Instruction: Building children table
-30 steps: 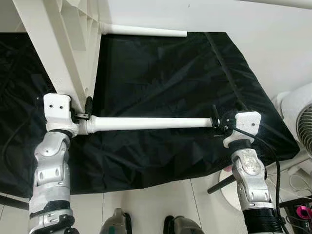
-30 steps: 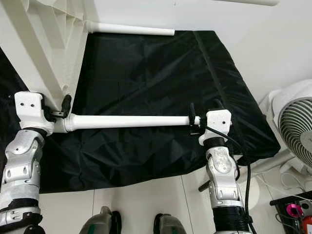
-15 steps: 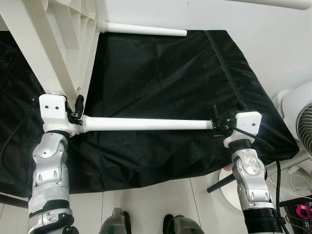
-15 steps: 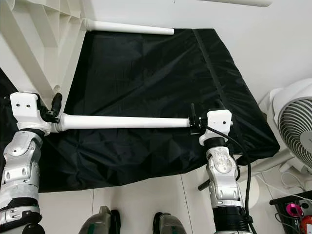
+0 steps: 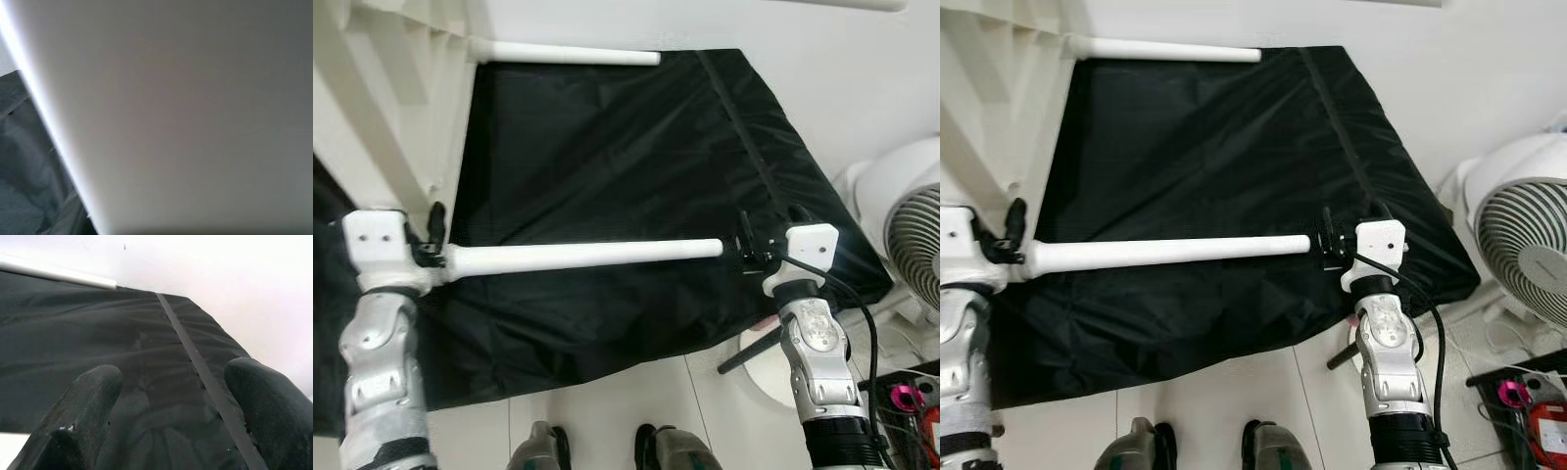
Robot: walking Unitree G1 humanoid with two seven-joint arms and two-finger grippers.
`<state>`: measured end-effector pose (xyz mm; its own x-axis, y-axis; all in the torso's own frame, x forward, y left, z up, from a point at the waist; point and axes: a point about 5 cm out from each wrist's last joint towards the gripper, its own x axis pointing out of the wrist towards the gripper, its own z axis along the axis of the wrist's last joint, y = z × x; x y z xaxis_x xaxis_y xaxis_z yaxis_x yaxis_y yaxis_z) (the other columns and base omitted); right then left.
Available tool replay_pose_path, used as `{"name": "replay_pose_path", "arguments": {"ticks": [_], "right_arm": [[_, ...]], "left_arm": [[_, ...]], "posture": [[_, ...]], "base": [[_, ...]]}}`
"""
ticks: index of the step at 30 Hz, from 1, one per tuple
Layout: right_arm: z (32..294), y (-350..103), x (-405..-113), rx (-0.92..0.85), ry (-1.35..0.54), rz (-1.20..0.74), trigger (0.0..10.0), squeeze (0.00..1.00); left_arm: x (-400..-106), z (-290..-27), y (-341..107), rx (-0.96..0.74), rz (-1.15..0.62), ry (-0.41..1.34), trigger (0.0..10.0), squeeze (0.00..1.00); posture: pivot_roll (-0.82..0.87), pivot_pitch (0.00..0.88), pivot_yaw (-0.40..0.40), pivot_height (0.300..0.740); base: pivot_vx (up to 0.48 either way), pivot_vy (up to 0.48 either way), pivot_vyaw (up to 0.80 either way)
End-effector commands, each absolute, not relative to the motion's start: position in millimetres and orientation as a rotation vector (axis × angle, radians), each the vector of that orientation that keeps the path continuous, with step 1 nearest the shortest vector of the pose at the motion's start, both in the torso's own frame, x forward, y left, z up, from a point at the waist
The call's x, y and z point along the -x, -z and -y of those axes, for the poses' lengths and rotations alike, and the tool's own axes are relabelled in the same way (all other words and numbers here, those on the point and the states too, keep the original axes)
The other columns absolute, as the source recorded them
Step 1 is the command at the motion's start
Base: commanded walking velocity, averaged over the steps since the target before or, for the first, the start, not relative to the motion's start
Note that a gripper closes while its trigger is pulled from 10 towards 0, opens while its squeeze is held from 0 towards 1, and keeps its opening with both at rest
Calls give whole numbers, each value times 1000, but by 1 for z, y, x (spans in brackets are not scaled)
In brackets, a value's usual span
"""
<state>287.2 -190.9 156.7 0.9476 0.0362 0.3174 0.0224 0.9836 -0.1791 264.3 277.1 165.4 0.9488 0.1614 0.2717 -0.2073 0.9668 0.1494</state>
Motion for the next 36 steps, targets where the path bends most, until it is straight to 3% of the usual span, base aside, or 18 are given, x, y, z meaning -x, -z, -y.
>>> {"name": "replay_pose_path", "arguments": {"ticks": [1, 11, 12, 15, 16, 22, 23, 24, 25, 26, 32, 33, 36], "right_arm": [[193, -154, -288, 177, -2, 315, 10000, 0], [191, -152, -291, 179, -22, 309, 10000, 0], [190, -152, -293, 178, -27, 308, 10000, 0], [190, -152, -293, 178, -30, 307, 10000, 0], [189, -152, -294, 177, -34, 306, 10000, 0], [187, -154, -297, 179, -48, 313, 10000, 0], [188, -154, -297, 180, -48, 313, 10000, 0], [188, -153, -297, 180, -49, 313, 10000, 0], [188, -153, -296, 180, -49, 311, 10000, 0], [188, -153, -296, 182, -49, 310, 10000, 0], [189, -152, -295, 183, -45, 310, 10000, 0], [190, -151, -294, 183, -45, 309, 10000, 0], [190, -151, -294, 184, -46, 308, 10000, 0]], "left_arm": [[-242, -306, -179, -194, 339, -409, 0, 0], [-225, -316, -176, -238, 311, -344, 0, 0], [-226, -318, -174, -247, 290, -305, 1176, 0], [-227, -320, -173, -250, 275, -280, 1176, 0], [-229, -323, -172, -259, 258, -268, 10000, 0], [-238, -334, -183, -349, 244, -170, 10000, 0], [-238, -334, -183, -345, 243, -163, 10000, 63], [-238, -334, -183, -340, 242, -162, 10000, 63], [-239, -333, -183, -334, 244, -140, 10000, 651], [-239, -331, -184, -317, 250, -119, 10000, 1000], [-237, -329, -183, -354, 239, -102, 10000, 1000], [-237, -326, -181, -373, 232, -92, 10000, 0], [-235, -321, -179, -368, 231, -58, 10000, 0]], "posture": [[2, 155, -14, 740], [29, 160, -34, 740], [34, 160, -41, 740], [34, 160, -41, 740], [39, 158, -48, 740], [36, 158, -47, 740], [35, 156, -46, 740], [35, 156, -46, 740], [34, 159, -46, 740], [34, 159, -46, 740], [29, 160, -42, 740], [28, 159, -40, 740], [28, 160, -40, 740]], "base": [[0, 0, 0], [0, 0, 0], [0, 0, 0], [0, 0, 0], [0, 0, 0], [0, 0, 0], [0, 0, 0], [0, 0, 0], [0, 0, 0], [0, 0, 0], [0, 0, 0], [0, 0, 0], [0, 0, 0]]}}
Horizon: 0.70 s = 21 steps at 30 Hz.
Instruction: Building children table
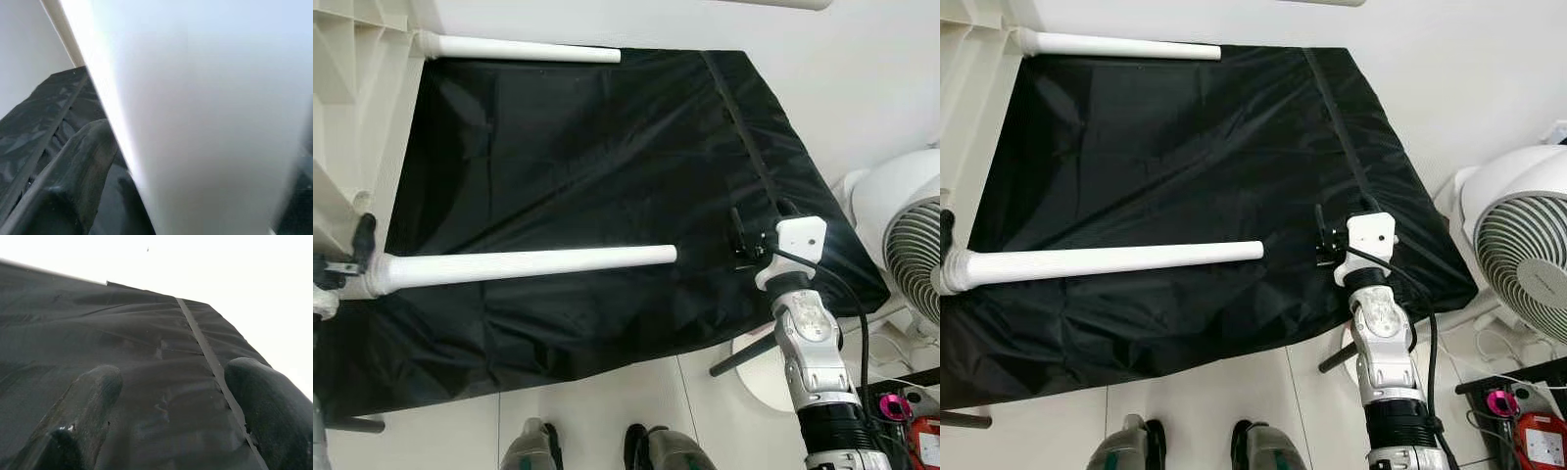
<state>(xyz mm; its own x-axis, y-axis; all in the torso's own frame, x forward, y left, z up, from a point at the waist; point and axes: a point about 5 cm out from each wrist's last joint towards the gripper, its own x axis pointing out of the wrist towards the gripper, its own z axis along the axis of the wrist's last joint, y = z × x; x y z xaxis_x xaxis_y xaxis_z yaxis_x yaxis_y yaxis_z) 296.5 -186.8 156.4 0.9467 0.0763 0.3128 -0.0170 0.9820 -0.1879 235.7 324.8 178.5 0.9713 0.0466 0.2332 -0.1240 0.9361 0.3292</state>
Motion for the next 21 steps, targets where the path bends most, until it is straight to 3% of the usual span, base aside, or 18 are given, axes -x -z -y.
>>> {"name": "replay_pose_path", "arguments": {"ticks": [1, 21], "right_arm": [[190, -151, -294, 185, -46, 308, 10000, 0], [181, -151, -303, 177, -97, 305, 10000, 0]], "left_arm": [[-234, -319, -179, -367, 235, -50, 10000, 0], [-197, -292, -224, -331, 374, 58, 10000, 0]], "posture": [[27, 160, -40, 740], [68, 166, -71, 740]], "base": [[0, 0, 0], [0, 0, 0]]}}
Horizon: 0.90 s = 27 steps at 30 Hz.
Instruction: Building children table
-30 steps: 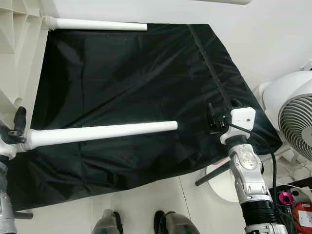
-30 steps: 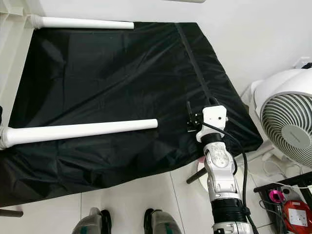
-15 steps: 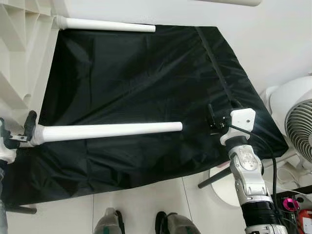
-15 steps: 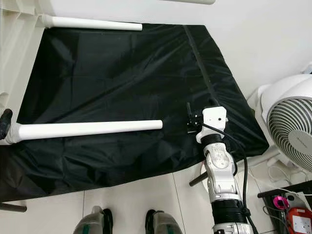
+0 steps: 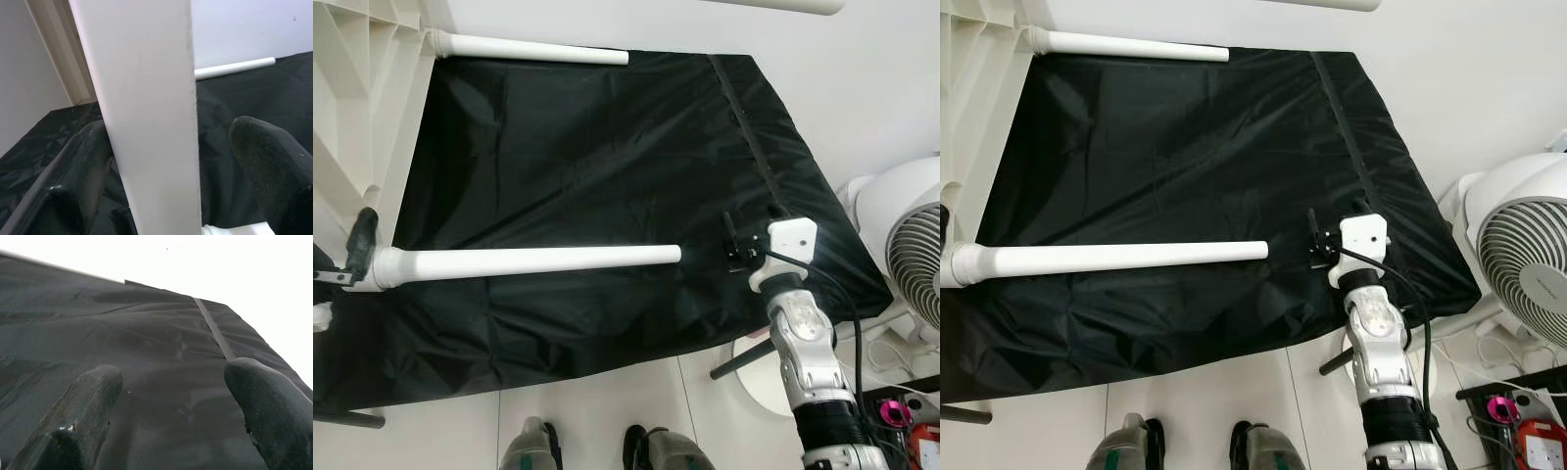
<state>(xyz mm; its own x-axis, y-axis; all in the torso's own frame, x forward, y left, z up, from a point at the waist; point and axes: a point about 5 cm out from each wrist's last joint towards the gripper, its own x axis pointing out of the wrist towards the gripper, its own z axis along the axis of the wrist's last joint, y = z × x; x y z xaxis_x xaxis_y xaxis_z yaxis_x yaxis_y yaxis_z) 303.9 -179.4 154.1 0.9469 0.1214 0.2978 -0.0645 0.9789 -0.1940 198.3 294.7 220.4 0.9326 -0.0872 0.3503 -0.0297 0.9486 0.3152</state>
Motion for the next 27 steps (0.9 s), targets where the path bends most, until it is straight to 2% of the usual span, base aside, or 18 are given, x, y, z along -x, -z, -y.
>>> {"name": "replay_pose_path", "arguments": {"ticks": [1, 8, 12, 17, 27], "right_arm": [[181, -151, -304, 177, -98, 306, 10000, 0], [180, -151, -304, 178, -106, 308, 10000, 0], [178, -148, -303, 173, -119, 302, 10000, 0], [176, -148, -304, 170, -122, 303, 10000, 0], [173, -147, -305, 164, -130, 305, 10000, 0]], "left_arm": [[-195, -290, -225, -321, 367, 74, 10000, 0], [-184, -287, -225, -315, 279, 149, 10000, 0], [-174, -290, -220, -300, 147, 233, 10000, 0], [-170, -293, -222, -319, 92, 251, 10000, 0], [-161, -276, -216, -246, -35, 414, 10000, 0]], "posture": [[68, 166, -71, 740], [65, 167, -71, 740], [74, 168, -73, 740], [77, 165, -72, 740], [87, 152, -67, 740]], "base": [[0, 0, 0], [0, 0, 0], [0, 0, 0], [0, 0, 0], [0, 0, 0]]}}
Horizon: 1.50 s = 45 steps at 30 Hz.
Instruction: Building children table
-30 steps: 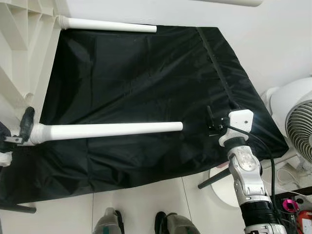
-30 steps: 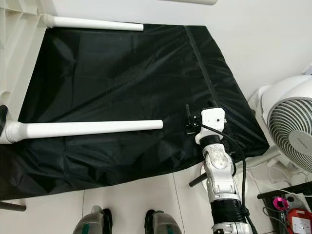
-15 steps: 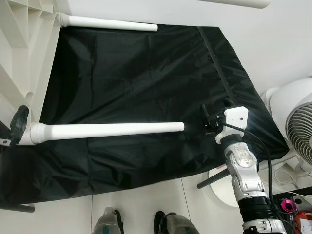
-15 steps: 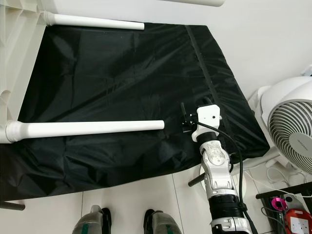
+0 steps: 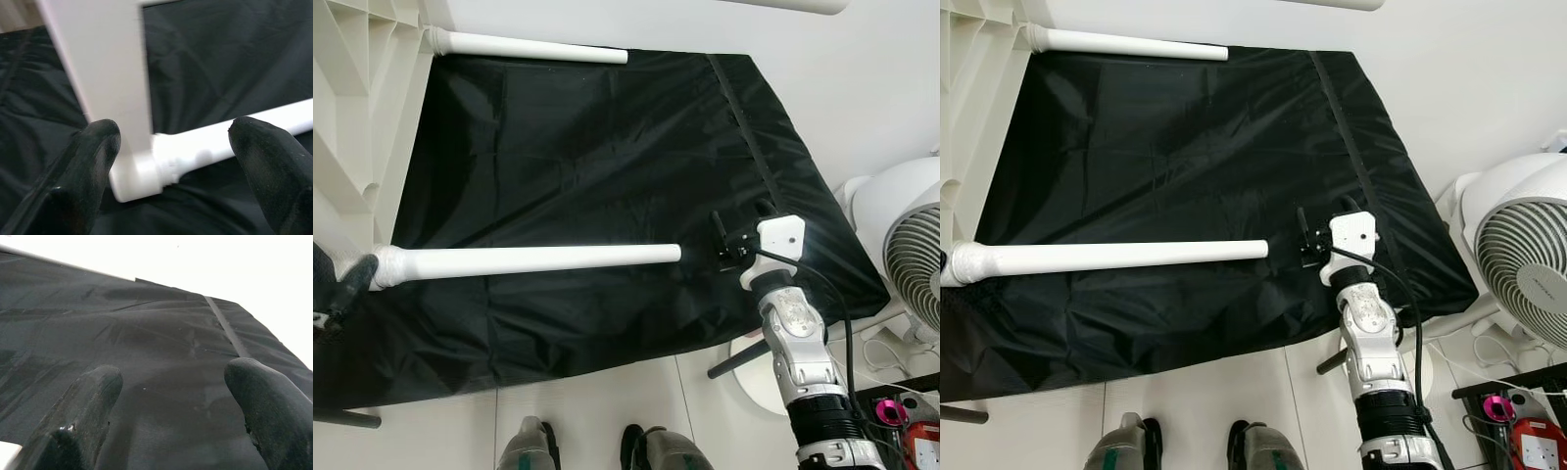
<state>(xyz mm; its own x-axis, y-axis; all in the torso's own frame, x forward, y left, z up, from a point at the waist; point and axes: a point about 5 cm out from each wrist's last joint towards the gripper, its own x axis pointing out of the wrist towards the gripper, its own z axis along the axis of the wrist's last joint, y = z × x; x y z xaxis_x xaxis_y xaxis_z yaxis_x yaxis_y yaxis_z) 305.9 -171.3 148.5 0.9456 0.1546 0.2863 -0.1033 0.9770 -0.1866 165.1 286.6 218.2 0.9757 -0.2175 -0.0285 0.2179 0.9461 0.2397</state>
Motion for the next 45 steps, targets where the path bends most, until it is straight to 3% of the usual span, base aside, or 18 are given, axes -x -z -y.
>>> {"name": "replay_pose_path", "arguments": {"ticks": [1, 2, 13, 22, 29, 31, 39, 45], "right_arm": [[173, -147, -306, 164, -130, 305, 10000, 0], [172, -146, -305, 160, -130, 304, 10000, 0], [173, -140, -299, 130, -114, 294, 10000, 0], [179, -141, -290, 122, -90, 298, 10000, 0], [181, -142, -287, 123, -92, 302, 10000, 0], [182, -142, -285, 144, -100, 307, 10000, 0], [183, -143, -287, 163, -63, 305, 10000, 0], [180, -149, -287, 132, 0, 322, 10000, 0]], "left_arm": [[-161, -271, -214, -232, -48, 446, 10000, 0], [-163, -253, -203, -219, -70, 522, 10000, 0], [-197, -209, -192, -100, 62, 523, 10000, 0], [-233, -198, -192, -65, 185, 391, 10000, 0], [-247, -195, -190, -38, 182, 339, 10000, 0], [-261, -195, -185, -81, 171, 246, 10000, 0], [-277, -187, -167, -181, 148, 155, 10000, 0], [-285, -185, -164, -148, 159, 50, 10000, 0]], "posture": [[87, 147, -65, 740], [90, 146, -64, 740], [75, 127, -36, 740], [33, 110, 9, 740], [16, 104, 34, 740], [-7, 103, 64, 740], [-14, 92, 39, 740], [-21, 66, 24, 740]], "base": [[0, 0, 0], [0, 0, 0], [0, 0, 0], [0, 0, 0], [0, 0, 0], [0, 0, 0], [0, 0, 0], [0, 0, 503]]}}
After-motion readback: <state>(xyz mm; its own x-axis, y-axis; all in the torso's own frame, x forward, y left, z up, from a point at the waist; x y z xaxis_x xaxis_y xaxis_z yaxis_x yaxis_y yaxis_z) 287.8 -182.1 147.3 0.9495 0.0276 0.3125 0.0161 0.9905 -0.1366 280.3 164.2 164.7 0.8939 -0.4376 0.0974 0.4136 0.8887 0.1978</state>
